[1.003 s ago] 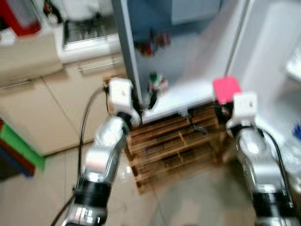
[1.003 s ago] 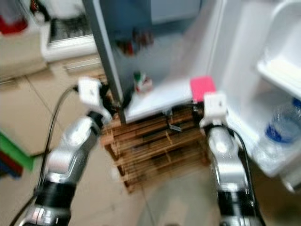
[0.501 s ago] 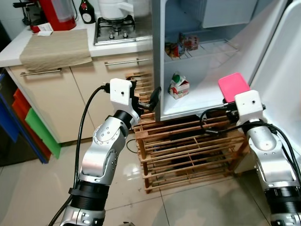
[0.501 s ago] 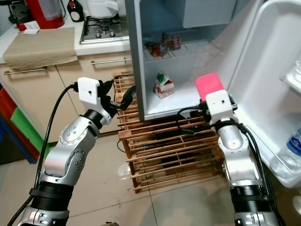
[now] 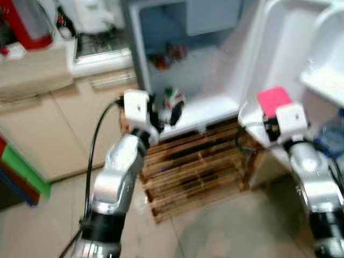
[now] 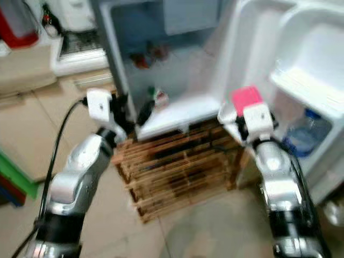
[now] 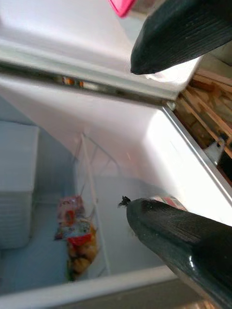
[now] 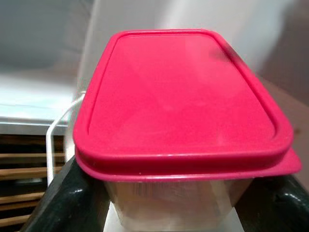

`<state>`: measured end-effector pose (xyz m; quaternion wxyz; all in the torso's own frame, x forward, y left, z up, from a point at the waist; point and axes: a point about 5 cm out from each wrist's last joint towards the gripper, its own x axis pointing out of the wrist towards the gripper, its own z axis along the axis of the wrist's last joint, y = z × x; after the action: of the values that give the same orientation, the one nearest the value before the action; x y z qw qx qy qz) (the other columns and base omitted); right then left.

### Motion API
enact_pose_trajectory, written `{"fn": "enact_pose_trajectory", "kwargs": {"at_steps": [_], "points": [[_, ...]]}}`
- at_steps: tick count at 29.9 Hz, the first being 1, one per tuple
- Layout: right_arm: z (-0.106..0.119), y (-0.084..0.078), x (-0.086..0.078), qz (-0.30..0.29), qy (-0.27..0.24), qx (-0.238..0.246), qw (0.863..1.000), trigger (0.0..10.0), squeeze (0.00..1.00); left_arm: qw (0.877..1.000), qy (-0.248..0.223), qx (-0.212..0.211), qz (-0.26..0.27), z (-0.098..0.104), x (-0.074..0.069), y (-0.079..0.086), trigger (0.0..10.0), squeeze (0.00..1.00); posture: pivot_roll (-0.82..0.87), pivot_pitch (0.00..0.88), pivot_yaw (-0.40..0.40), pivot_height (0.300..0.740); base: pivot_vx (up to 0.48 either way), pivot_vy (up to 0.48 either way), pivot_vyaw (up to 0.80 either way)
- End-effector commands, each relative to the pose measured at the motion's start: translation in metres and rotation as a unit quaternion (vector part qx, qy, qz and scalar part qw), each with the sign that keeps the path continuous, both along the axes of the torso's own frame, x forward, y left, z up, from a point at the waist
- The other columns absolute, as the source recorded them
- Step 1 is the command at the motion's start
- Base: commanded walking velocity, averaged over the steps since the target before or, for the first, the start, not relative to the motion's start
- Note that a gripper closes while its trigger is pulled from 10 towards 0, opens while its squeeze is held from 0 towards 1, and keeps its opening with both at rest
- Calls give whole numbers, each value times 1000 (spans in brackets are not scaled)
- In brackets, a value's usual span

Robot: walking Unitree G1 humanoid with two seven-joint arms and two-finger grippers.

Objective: Restocking fridge

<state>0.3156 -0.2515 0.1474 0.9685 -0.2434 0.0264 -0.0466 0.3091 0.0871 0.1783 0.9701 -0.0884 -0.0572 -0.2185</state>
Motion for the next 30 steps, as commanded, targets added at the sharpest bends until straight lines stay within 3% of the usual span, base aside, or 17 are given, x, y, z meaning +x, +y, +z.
{"fn": "enact_pose_trajectory", "kwargs": {"at_steps": [1,7,17,22,26,30], "points": [[2,16,7,35,-6,1,999,10000,0,1000,0,6,18,1,0,10,10000,0,-116,0,91,740,0,0,0],[-1,22,12,54,4,-12,998,10000,0,1000,3,8,18,0,-3,13,10000,0,-97,10,97,740,0,0,0],[6,20,26,55,-10,-105,993,10000,0,1000,9,21,16,3,-14,28,10000,0,-26,53,132,740,0,0,0],[16,14,27,42,-28,-120,991,10000,0,1000,5,14,3,8,-19,31,10000,0,-14,65,143,740,0,0,0],[21,0,22,8,-36,-118,992,10000,0,993,-21,27,-109,17,-31,16,10000,0,-14,77,162,740,0,0,0],[20,-10,17,-11,-31,-122,992,10000,0,989,-27,42,-142,19,-33,11,10000,0,-24,84,177,740,0,0,0]]}}
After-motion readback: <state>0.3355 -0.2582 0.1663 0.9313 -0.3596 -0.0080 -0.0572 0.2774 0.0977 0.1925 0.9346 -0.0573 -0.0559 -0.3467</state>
